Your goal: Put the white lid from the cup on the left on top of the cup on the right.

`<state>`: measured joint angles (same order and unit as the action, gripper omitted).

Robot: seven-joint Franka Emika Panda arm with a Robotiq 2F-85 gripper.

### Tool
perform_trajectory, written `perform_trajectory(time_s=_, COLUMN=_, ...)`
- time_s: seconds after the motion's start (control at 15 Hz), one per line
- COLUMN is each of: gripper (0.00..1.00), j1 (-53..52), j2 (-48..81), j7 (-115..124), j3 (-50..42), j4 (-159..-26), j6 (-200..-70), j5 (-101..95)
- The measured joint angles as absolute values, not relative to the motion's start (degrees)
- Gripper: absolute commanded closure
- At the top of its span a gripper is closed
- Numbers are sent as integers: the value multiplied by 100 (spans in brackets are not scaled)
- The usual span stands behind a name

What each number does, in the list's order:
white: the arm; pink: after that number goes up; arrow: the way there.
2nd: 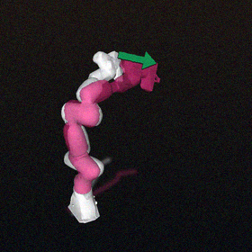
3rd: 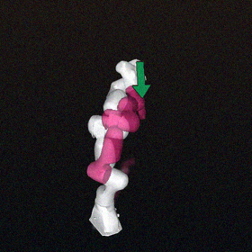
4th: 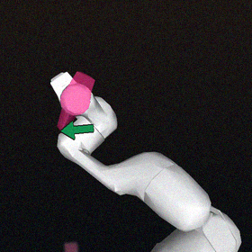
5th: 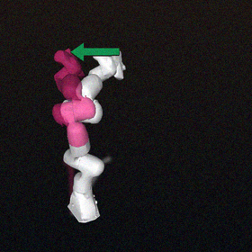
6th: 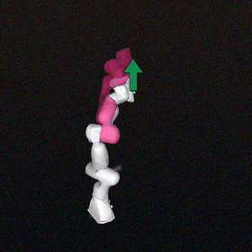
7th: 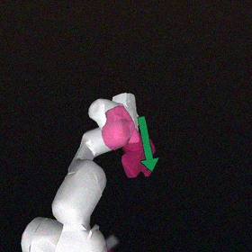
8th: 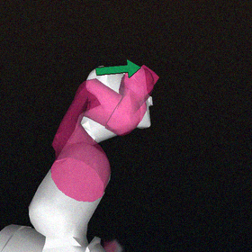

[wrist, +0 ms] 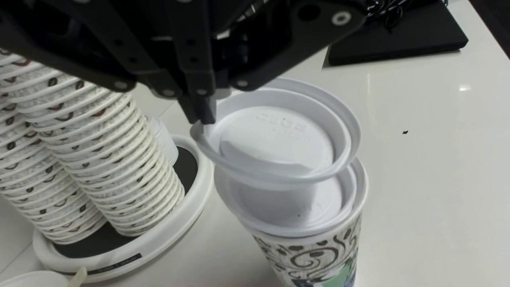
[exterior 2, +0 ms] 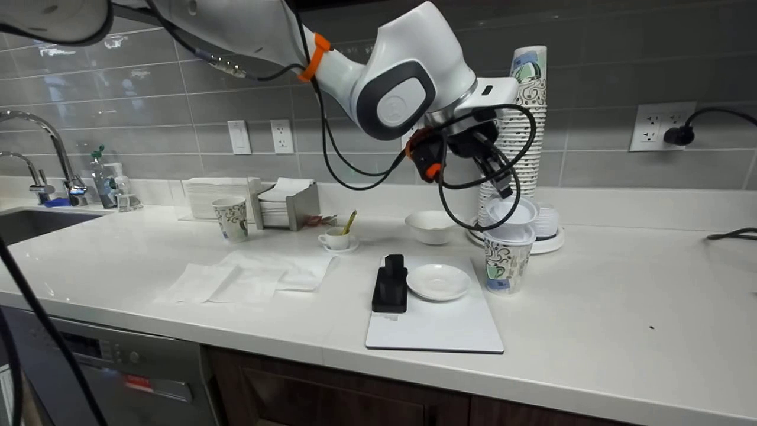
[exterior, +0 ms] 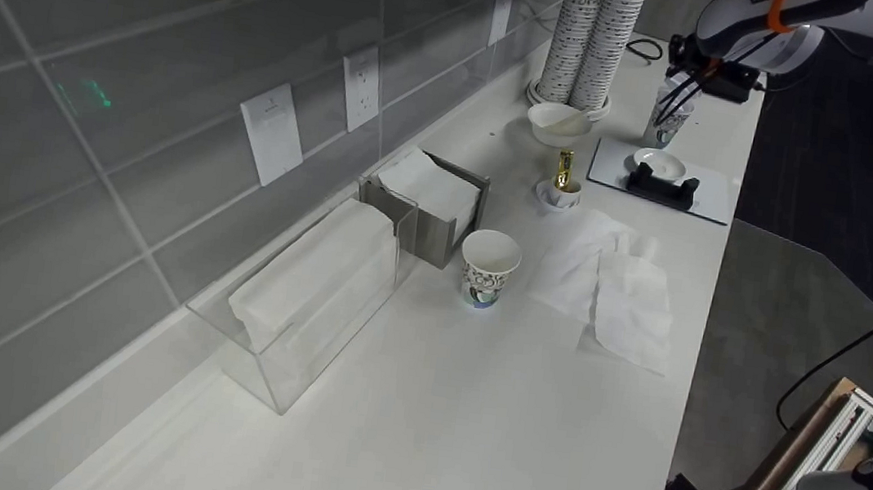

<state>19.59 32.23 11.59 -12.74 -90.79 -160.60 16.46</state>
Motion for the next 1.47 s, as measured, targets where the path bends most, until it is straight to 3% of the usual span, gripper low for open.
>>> perform_trajectory(time_s=0.4, gripper=100, j1=1993, j2=3362, j7=1326, j3=-1293, j4=-8960, j6=-15939, j5=1646)
perform_trajectory(time_s=0.53, gripper=73, j1=1993, j2=3376, j7=1403, j3=-1305, j4=-8959, j6=-15868, j5=1646)
perform_trajectory(time_s=1.07, gripper=18, j1=1930, j2=3306, j7=1431, j3=-1229, j4=-8831, j6=-15742, j5=1646)
perform_trajectory(time_s=1.27, gripper=1, j1=1821, j2=2934, j7=1250, j3=-964, j4=-8891, j6=-14992, j5=1613)
perform_trajectory(time_s=1.47, gripper=0, j1=1420, j2=2338, j7=1306, j3=-1099, j4=-9275, j6=-14055, j5=1012)
